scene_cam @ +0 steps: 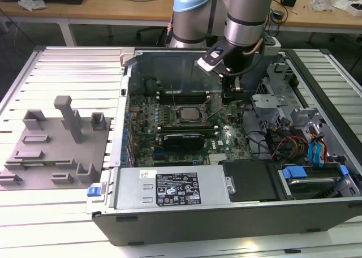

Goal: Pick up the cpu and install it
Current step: 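Close the cpu cover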

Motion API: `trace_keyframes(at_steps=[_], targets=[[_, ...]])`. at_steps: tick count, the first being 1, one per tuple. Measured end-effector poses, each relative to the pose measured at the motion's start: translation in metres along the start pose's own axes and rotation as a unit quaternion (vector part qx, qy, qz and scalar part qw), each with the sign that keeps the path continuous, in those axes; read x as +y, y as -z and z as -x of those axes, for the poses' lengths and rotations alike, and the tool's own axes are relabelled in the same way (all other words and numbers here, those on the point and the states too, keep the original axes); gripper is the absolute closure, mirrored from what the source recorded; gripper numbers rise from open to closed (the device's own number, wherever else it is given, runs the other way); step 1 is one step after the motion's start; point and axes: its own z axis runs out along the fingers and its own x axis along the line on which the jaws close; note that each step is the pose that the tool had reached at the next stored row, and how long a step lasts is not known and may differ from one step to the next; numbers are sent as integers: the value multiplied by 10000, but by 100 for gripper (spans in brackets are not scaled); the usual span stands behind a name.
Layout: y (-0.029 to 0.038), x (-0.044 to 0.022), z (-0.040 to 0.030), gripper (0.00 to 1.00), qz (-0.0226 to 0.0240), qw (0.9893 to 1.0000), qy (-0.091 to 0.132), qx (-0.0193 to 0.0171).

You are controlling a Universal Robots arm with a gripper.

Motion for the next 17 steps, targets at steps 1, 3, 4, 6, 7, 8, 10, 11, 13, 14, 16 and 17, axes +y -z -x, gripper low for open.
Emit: trace_keyframes(at_steps=[1,3,4,6,7,8,10,11,13,14,16,17], targets=[[0,-9,0,89,0,10000,0,0],[0,-29,-1,89,0,10000,0,0],[-1,-44,-2,89,1,10000,0,1],[1,-84,-4,89,1,10000,0,0],[1,-105,-5,89,3,10000,0,0],[1,-139,-7,89,6,10000,-1,0],[1,-198,-10,89,12,10000,-1,0],[1,-244,-13,89,16,10000,-2,0],[2,-291,-17,89,21,10000,-2,0],[2,-323,-20,89,25,10000,-4,0],[3,-386,-23,89,32,10000,-4,-1],[3,-409,-24,89,35,10000,-5,-1]])
